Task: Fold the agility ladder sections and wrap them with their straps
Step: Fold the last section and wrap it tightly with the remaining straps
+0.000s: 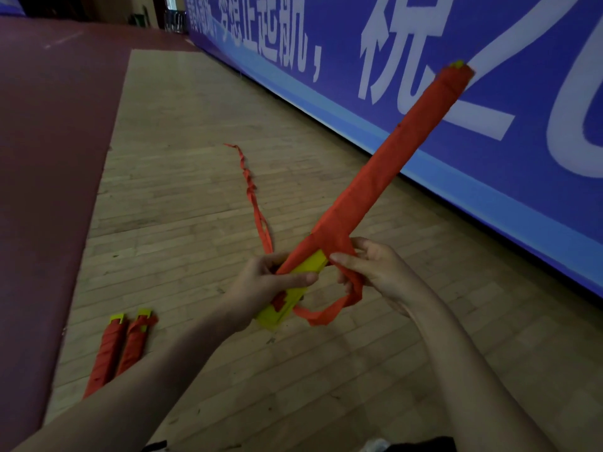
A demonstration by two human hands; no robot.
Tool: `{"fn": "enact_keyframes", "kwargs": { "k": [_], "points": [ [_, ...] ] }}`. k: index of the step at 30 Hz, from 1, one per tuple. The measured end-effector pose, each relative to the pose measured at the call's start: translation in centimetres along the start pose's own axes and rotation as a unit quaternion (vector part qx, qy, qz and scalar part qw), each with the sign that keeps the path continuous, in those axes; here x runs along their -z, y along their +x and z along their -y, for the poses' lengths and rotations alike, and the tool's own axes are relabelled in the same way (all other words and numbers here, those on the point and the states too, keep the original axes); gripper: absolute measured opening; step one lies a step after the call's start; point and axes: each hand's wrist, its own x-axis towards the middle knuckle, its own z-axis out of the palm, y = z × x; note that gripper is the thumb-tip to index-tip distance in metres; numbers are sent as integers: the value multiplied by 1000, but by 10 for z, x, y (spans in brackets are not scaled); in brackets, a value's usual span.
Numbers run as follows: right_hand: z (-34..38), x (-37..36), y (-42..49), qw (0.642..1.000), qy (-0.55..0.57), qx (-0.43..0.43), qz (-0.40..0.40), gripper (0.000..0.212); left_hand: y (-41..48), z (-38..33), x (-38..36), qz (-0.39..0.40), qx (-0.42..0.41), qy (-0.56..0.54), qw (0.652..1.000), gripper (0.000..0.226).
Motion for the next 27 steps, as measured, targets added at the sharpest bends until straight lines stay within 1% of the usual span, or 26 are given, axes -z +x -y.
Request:
{"fn": "enact_keyframes", "kwargs": {
  "k": [3,6,9,12,14,16,17,20,21,23,25,27],
  "points": [
    [3,1,-1,999,21,24,-13,36,-2,-8,0,33,-2,-60,998,23],
    [6,0,-3,997,63,45,-6,43,-2,-10,0,50,-12,-101,994,24],
    [8,0,-4,994,90,55,1,44,-2,-11,0,51,-28,-105,993,34],
    [9,2,-4,994,89,62,0,47,1,-6,1,37,-43,-111,992,48],
    [8,3,-3,994,90,64,1,49,1,-4,0,42,-38,-128,990,47],
    [8,-1,-1,992,107,72,5,50,-2,-4,-2,72,-26,-149,986,38],
    [7,-4,0,990,119,78,12,48,-3,-4,-3,94,-17,-161,982,38],
    [7,-8,1,984,140,90,58,27,-4,-1,-4,171,0,-198,965,59],
    [7,-8,1,983,137,92,76,21,-4,1,-5,187,5,-211,959,64],
    [9,-6,-1,983,119,93,106,15,-5,2,-6,210,27,-247,946,70],
    [9,-5,-3,982,106,94,123,15,-6,6,-6,235,46,-270,933,61],
    [8,-5,-3,982,108,97,120,14,-7,9,-5,265,46,-270,924,51]
  ]
}}
